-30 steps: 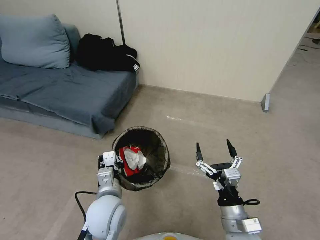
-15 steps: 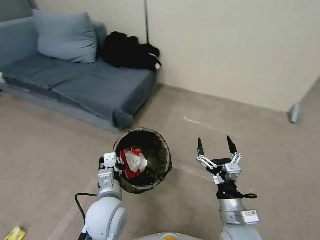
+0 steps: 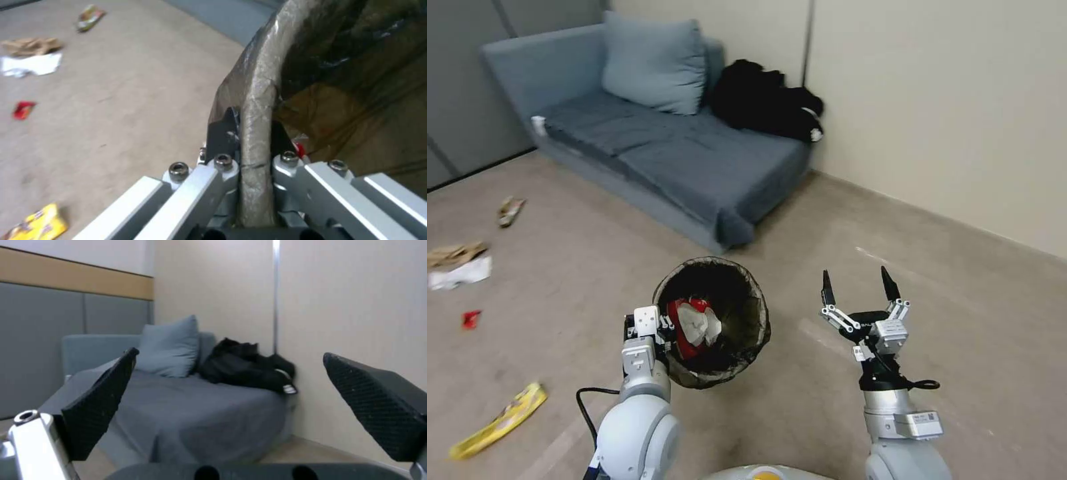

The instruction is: Pick up the trash bin, then pick up the garbage from the floor and place it into the trash bin.

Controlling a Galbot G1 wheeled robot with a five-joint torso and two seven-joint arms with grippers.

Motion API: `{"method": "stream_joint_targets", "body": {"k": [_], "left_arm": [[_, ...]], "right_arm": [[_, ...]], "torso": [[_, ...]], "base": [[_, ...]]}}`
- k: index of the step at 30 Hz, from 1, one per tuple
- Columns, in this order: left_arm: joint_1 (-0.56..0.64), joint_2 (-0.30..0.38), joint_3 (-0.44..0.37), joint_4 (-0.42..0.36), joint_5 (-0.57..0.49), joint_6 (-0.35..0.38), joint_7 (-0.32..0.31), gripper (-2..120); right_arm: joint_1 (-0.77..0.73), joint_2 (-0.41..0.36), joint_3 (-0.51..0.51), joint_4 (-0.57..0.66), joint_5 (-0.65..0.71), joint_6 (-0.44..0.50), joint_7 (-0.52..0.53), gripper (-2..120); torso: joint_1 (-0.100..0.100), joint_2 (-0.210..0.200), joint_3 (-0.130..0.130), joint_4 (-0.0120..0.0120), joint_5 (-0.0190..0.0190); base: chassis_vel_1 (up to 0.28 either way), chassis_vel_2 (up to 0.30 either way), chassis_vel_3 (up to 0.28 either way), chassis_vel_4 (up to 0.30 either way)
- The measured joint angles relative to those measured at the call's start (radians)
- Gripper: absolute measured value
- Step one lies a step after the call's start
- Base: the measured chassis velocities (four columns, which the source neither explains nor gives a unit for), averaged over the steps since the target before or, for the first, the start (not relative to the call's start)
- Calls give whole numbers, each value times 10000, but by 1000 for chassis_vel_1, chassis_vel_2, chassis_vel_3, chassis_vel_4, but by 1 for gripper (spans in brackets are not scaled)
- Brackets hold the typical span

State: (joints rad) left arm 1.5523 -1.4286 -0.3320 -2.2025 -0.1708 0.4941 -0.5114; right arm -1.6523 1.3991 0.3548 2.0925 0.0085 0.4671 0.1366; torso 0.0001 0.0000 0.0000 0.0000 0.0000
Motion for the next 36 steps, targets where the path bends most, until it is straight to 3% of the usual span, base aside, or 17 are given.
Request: {"method": "stream_joint_targets", "body": {"k": [36], "left_arm": [[-25,-46,35,98,61,26,-51,1]], "right_arm": [[191,33,-51,0,-130,60,-76,100]], "torso": [[-1,0,0,0,0]], "base": [[122,124,128,124]]}}
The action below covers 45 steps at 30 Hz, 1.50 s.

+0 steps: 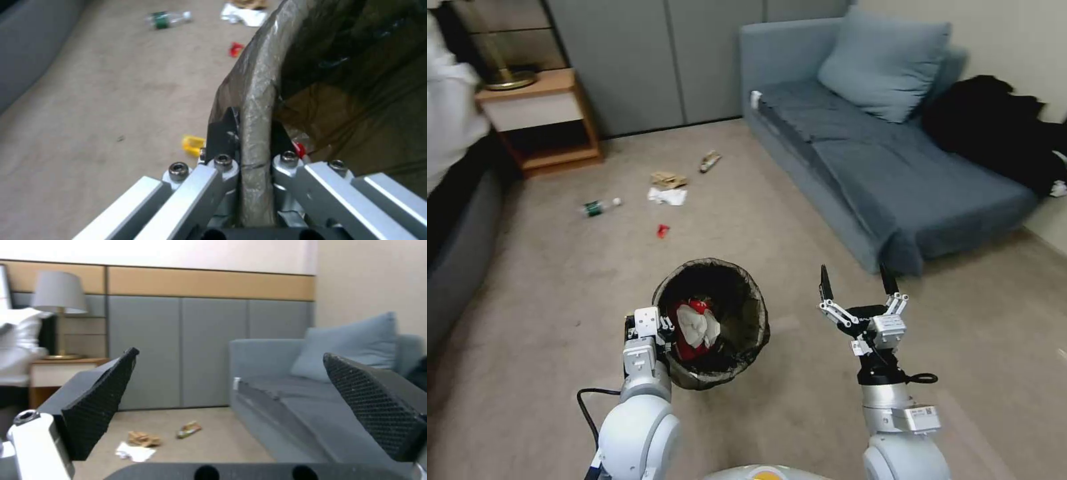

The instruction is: Pick up the trash bin, then pick up the garbage from the floor and place it into the trash bin.

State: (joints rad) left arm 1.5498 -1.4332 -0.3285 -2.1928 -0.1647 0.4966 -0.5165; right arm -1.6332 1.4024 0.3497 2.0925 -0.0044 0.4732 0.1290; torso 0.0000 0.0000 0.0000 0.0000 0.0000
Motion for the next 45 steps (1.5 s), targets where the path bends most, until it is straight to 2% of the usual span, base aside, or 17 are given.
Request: {"method": "stream_joint_targets", "body": {"k": [14,20,45], "left_arm": [[0,-13,28,7,27,-32,1,1],[9,-6,41,64,140,-322,55,1],[-74,-3,87,108,159,-262,76,1]], "right_arm": [[9,-19,5,46,18,-22,-20,100],[-29,-15,-15,139,5,-42,-46,100],[48,-6,8,189,58,-116,-57,100]], "torso": [[1,0,0,0,0],[1,0,0,3,0],[1,0,0,0,0]], "base": [[126,131,126,119],[112,117,99,124],[8,6,6,8]]}}
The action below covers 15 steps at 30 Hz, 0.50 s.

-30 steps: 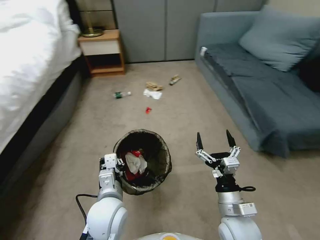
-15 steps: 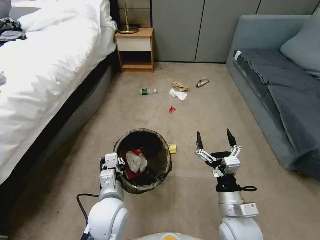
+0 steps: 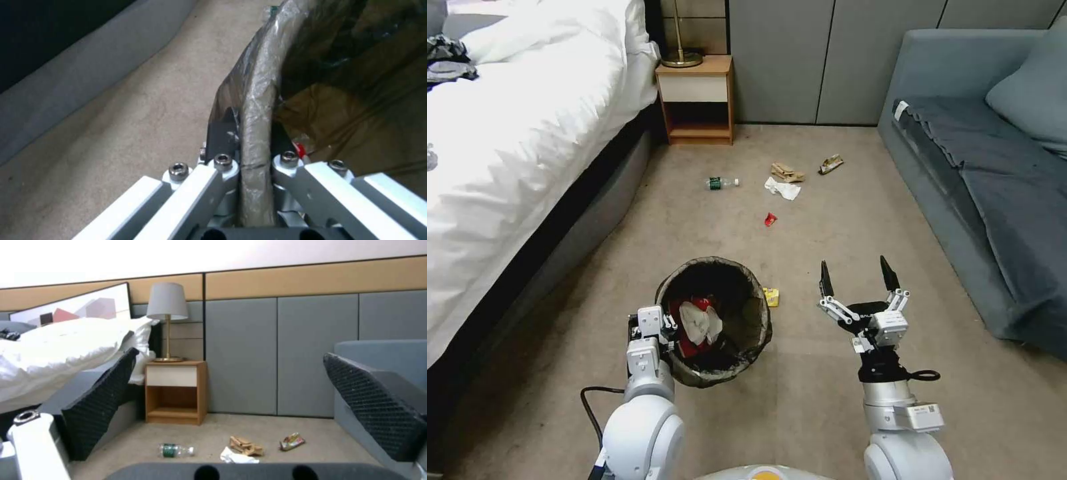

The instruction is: Pick up the trash bin, then pick up the garbage from the floor and place it into the trash bin.

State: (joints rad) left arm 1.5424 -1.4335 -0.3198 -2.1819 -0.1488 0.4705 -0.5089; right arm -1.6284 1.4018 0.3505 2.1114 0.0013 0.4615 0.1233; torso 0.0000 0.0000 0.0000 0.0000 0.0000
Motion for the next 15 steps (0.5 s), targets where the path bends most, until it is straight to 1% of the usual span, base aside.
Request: {"method": "stream_joint_targets", "body": {"k": [15], "left_arm": [[-178,5,-302,-140,-329,216,-155,1]], "right_arm": [[216,-54,-4,-156,90,-8,-7,100]], "torso": [[0,0,0,0,0]], "base": [[0,0,0,0]]}}
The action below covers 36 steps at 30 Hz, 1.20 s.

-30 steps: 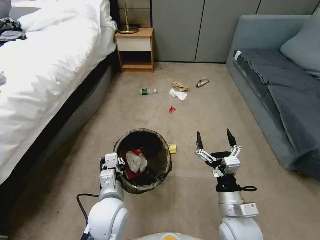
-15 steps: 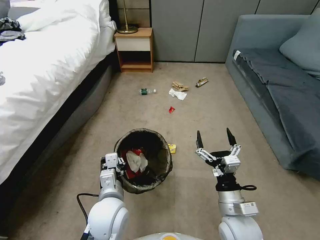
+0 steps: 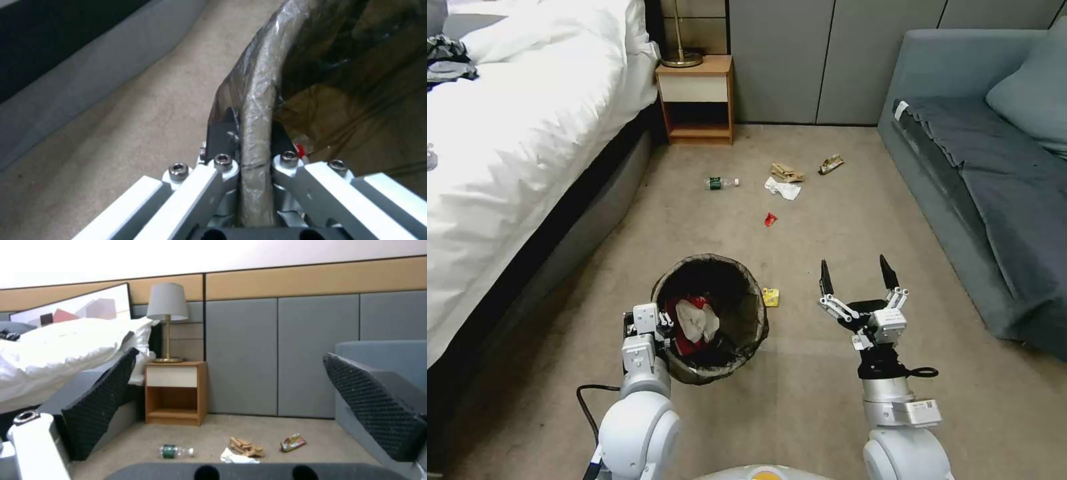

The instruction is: Pick up the trash bin, then pick up the garbage from the floor and place it into the trash bin.

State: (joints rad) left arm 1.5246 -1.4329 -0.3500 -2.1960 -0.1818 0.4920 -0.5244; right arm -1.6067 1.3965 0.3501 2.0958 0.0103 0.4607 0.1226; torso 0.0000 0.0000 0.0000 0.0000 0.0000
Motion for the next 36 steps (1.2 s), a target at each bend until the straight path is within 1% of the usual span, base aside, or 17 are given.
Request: {"method": "stream_joint_targets", "body": {"k": [10,14,17,21,36], "left_arm": [[-24,6,-162,-33,-91,25,-15,1],[-18,13,-241,-86,-147,38,-16,1],[-4,21,-430,-195,-281,88,-39,1],[-8,12,-524,-246,-342,129,-79,1],[7,-70,-435,-233,-286,147,-94,1]], "right_arm": [[153,-111,11,-122,62,-35,-23,100],[378,-236,28,-216,159,-61,-38,100],[745,-392,2,-314,281,-248,-51,100],[937,-420,-54,-358,326,-362,-56,100],[812,-347,-49,-314,329,-453,-101,100]], "torso": [[0,0,0,-1,-1],[0,0,0,1,-1],[0,0,0,1,0],[0,0,0,0,0],[-1,0,0,-1,0]], "base": [[0,0,0,0],[0,0,0,0],[0,0,0,0],[0,0,0,0],[0,0,0,0]]}}
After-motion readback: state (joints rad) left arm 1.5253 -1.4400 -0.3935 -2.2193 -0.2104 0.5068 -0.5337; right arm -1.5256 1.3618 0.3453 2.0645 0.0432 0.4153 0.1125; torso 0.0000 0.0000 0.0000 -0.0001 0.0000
